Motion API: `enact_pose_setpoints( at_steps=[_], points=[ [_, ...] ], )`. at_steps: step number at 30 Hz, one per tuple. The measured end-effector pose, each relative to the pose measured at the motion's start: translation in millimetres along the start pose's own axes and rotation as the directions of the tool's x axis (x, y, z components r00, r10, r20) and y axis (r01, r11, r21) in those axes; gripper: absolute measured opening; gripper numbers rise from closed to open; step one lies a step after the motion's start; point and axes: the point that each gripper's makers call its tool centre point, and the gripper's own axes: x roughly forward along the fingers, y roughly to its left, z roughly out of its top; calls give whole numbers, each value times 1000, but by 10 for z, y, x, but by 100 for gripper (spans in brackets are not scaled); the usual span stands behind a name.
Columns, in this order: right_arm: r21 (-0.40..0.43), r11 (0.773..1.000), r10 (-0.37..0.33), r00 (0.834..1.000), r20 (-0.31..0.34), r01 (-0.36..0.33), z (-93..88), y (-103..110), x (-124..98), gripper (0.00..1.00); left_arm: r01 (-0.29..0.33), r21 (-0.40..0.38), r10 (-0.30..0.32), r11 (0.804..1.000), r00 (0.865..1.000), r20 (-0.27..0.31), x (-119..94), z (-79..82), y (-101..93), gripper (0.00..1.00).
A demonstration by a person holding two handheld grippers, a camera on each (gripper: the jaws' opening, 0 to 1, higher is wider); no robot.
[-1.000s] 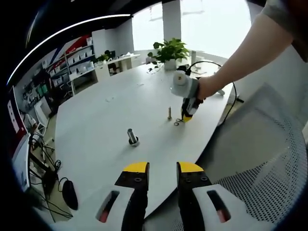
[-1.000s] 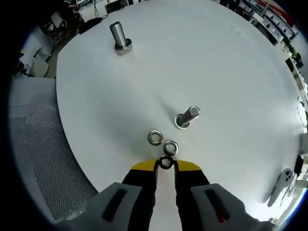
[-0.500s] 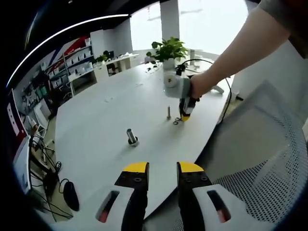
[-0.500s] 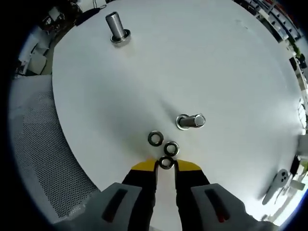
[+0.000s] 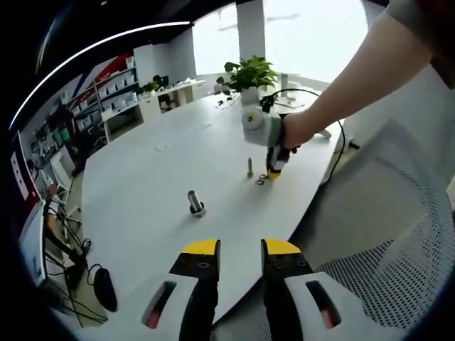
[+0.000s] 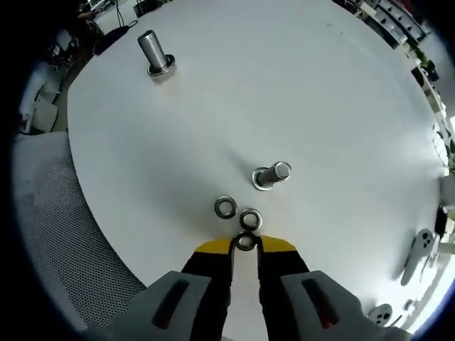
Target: Place the washer onto the threaded stud by aligning its center hole with the stud, sliding it down to the base, and recovering from edge contact or off-axis alignment until the washer reaches the visible bottom stop.
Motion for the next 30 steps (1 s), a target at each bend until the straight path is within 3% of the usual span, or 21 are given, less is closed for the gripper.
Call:
enact_pose_setpoints(
  at_steps=[15, 23, 30],
  points=[
    [-58, 998, -21, 998, 66, 25, -9, -5, -10, 14, 13, 3, -13, 1000, 1000, 2, 9, 6, -22, 21],
    [-72, 997, -16, 999, 35, 19, -85, -20, -33, 14, 22, 3, -22, 1000, 1000, 3, 13, 8, -35, 21],
    [-46, 999, -20, 996, 86, 24, 32, -47, -132, 14, 17, 17, -17, 1000, 1000, 0, 16, 9, -35, 21]
  ],
)
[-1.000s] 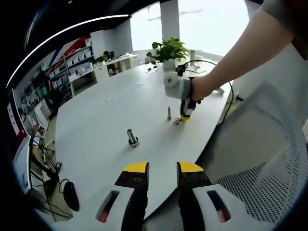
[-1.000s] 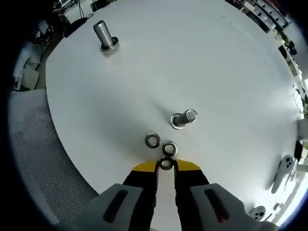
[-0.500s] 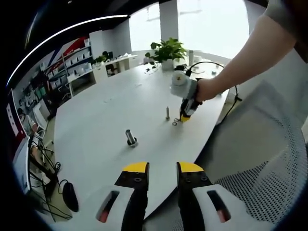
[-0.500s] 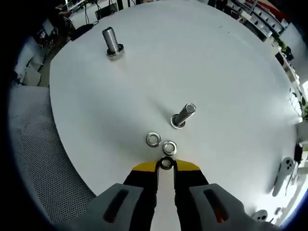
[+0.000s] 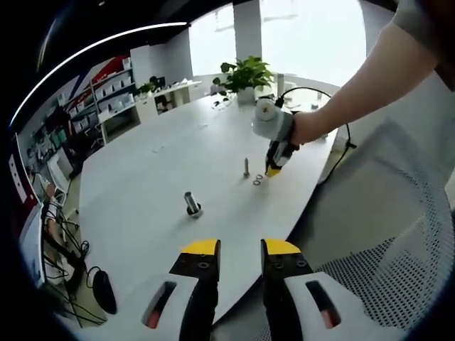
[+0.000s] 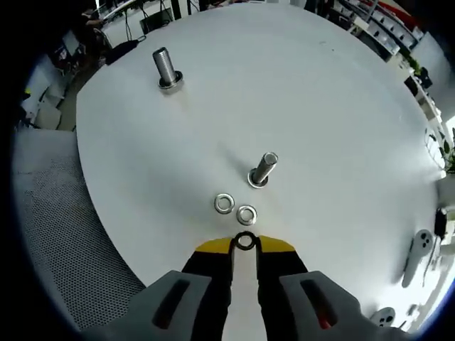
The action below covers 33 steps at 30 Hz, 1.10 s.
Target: Place the washer onto the threaded stud by aligning its center hole with the stud, sliding it down to the base, and recovering from edge contact or off-axis alignment until the washer reaches the visible bottom stop.
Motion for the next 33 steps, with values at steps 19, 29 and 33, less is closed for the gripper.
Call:
enact_pose_setpoints(
  at_steps=[19, 29, 33],
  points=[
    [-5, 999, -45, 994, 99, 46, 297, -117, -336, 14, 24, -25, -23, 999, 999, 50, -20, 86, -27, 21],
    [-67, 995, -59, 988, 142, 69, 508, -102, -457, 14, 25, -18, -24, 1000, 998, 50, -23, 88, -38, 21],
    [-72, 995, -60, 986, 155, 72, 596, -119, -462, 14, 27, -17, -26, 999, 999, 46, -20, 82, -39, 21]
  ],
)
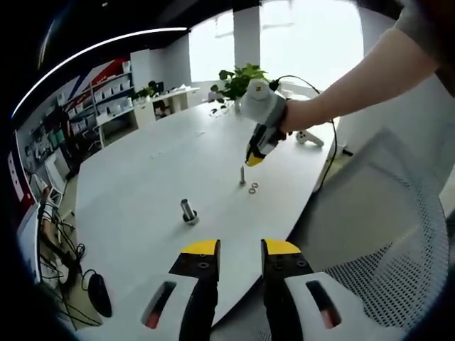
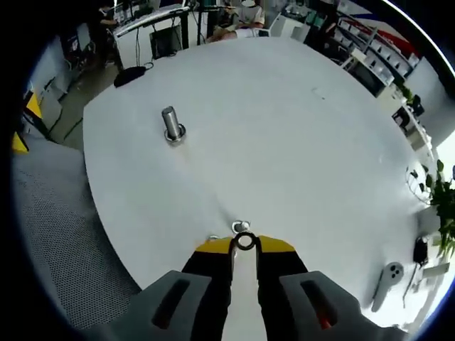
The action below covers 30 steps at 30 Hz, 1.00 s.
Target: Place the washer onto the threaded stud by aligning its center hole with the stud, sliding it down to the base, and recovering from edge contact or off-axis alignment until the washer reaches the visible bottom stop.
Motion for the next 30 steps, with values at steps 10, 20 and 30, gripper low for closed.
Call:
enact_pose_setpoints(
  at_steps=[10, 20, 30],
  points=[
    [-32, 999, 6, 1000, -14, -6, 77, -6, 77, 14, -3, 0, 3, 1000, 1000, -4, 0, -8, 6, 21],
    [-48, 999, 21, 999, -44, -23, 31, 48, 126, 14, -6, -5, 6, 1000, 1000, -5, -2, -12, 14, 21],
    [-52, 998, 20, 998, -53, -23, 20, 39, 150, 14, -5, -8, 5, 1000, 1000, -4, 1, -10, 14, 21]
  ],
)
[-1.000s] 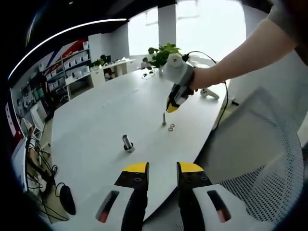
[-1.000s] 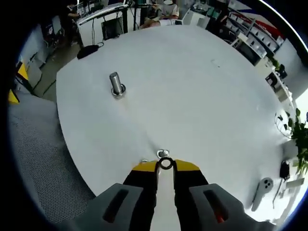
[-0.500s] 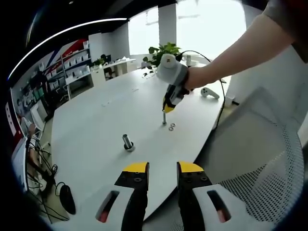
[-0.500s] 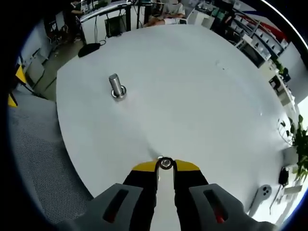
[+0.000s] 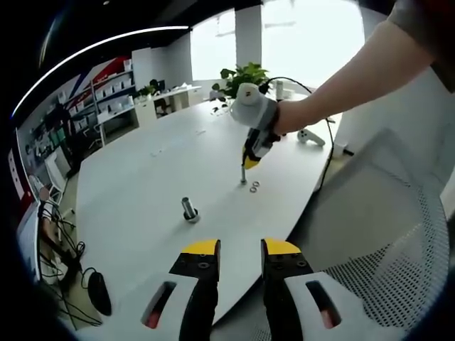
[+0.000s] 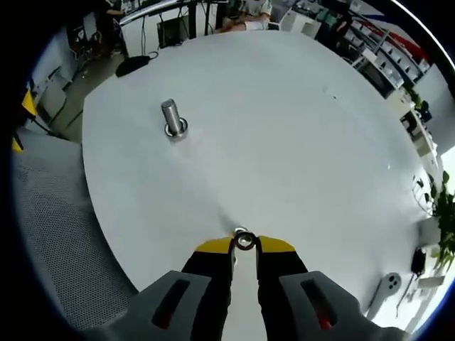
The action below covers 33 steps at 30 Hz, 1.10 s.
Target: Place the washer onto the threaded stud by aligning its center hole with the stud, sliding it down to the base, and recovering from edge contact or off-axis alignment until the washer reaches the visible bottom stop.
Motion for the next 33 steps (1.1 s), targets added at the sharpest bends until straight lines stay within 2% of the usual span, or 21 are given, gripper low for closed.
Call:
enact_pose_setpoints(
  at_steps=[20, 33],
  points=[
    [-3, 1000, 11, 1000, -23, -11, -3, -21, 74, 14, -3, -4, 3, 1000, 1000, -1, 1, -8, 8, 21],
    [13, 1000, 27, 999, -45, -26, -64, 2, 258, 14, -4, -11, 4, 1000, 1000, -9, 3, -25, 16, 21]
  ],
)
